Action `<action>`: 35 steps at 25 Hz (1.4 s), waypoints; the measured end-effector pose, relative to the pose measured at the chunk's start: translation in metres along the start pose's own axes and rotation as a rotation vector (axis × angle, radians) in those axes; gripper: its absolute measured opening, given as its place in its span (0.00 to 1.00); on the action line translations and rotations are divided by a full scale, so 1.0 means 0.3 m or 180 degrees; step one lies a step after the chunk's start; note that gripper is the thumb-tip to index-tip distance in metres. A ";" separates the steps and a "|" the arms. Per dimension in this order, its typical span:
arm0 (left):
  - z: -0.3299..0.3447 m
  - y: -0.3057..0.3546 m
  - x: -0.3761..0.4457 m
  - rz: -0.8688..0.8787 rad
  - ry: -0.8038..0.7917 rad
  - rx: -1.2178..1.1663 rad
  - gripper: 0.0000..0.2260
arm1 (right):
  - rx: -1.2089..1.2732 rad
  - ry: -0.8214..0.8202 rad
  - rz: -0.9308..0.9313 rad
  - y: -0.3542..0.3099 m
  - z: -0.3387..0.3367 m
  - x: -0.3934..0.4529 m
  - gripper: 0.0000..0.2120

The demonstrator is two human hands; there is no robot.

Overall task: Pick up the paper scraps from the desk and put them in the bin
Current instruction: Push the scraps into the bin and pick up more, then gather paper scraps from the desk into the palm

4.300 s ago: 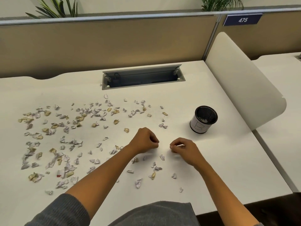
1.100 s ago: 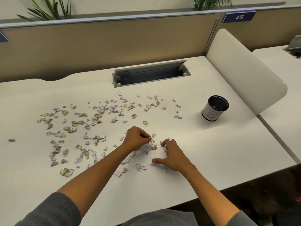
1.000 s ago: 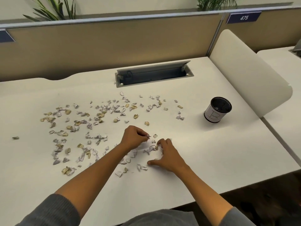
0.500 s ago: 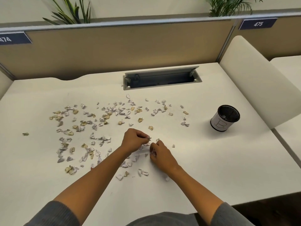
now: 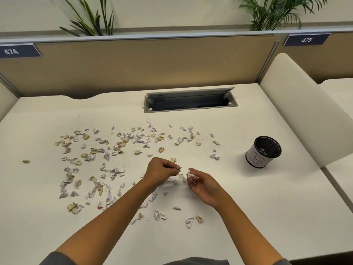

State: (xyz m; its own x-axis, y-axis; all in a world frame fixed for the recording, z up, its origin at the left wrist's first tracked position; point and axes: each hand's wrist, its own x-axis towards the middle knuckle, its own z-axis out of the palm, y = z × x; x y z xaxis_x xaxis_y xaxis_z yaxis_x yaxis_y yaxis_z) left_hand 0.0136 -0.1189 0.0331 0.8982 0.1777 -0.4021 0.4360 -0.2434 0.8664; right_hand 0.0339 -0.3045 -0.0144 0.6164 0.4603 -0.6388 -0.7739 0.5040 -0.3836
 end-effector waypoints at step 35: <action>0.273 0.177 0.041 0.0097 0.0218 0.0099 0.07 | -0.0817 0.0821 -0.2674 -0.673 -0.188 -0.229 0.15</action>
State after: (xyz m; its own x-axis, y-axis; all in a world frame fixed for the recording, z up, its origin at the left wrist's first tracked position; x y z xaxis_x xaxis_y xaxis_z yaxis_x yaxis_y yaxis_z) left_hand 0.0524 -0.2078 0.0497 0.9056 0.2343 -0.3536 0.4110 -0.2790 0.8679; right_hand 0.1397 -0.4793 0.0692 0.9636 -0.1773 -0.2000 -0.1131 0.4073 -0.9063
